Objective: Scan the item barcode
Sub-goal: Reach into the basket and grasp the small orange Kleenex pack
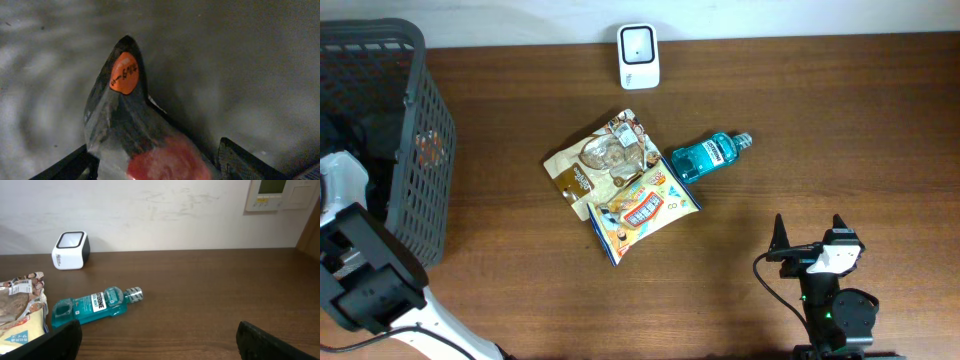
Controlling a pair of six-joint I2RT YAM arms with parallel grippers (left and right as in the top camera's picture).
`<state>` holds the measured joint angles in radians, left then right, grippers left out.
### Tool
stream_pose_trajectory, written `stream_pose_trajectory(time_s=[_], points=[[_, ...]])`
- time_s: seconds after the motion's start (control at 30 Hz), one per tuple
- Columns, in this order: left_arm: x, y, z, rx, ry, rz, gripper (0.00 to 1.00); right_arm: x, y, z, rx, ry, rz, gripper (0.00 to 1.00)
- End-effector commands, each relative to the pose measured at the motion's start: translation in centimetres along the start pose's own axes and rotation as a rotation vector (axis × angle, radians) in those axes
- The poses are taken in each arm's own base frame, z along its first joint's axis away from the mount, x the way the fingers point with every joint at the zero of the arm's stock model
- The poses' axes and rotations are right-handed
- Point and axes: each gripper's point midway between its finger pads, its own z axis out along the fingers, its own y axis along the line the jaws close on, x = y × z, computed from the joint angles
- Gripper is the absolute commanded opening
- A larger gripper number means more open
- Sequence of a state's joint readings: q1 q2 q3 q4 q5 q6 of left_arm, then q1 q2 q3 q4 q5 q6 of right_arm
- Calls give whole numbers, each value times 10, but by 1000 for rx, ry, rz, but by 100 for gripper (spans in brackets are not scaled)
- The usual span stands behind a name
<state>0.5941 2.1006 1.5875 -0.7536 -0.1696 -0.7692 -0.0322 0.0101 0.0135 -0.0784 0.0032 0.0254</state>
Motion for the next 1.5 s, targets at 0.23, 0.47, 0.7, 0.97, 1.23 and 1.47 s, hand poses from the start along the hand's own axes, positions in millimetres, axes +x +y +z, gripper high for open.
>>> stream_pose_trajectory(time_s=[0.23,0.47,0.7,0.97,1.23,1.47], points=[[3,6,21,-31,12,-18,28,3,-3,0,15,5,1,98],[-17,-8,-7,22,-28,73,15,3,-3,0,15,5,1,98],[-36,-31,-71,184,-88,55,13,3,-3,0,15,5,1,98],[-62,-30,-180,339,-266,24,0,3,-3,0,15,5,1,98],[-30,-12,-118,170,-97,147,51,3,-3,0,15,5,1,98],[10,11,-32,-13,109,276,77,3,-3,0,15,5,1,98]])
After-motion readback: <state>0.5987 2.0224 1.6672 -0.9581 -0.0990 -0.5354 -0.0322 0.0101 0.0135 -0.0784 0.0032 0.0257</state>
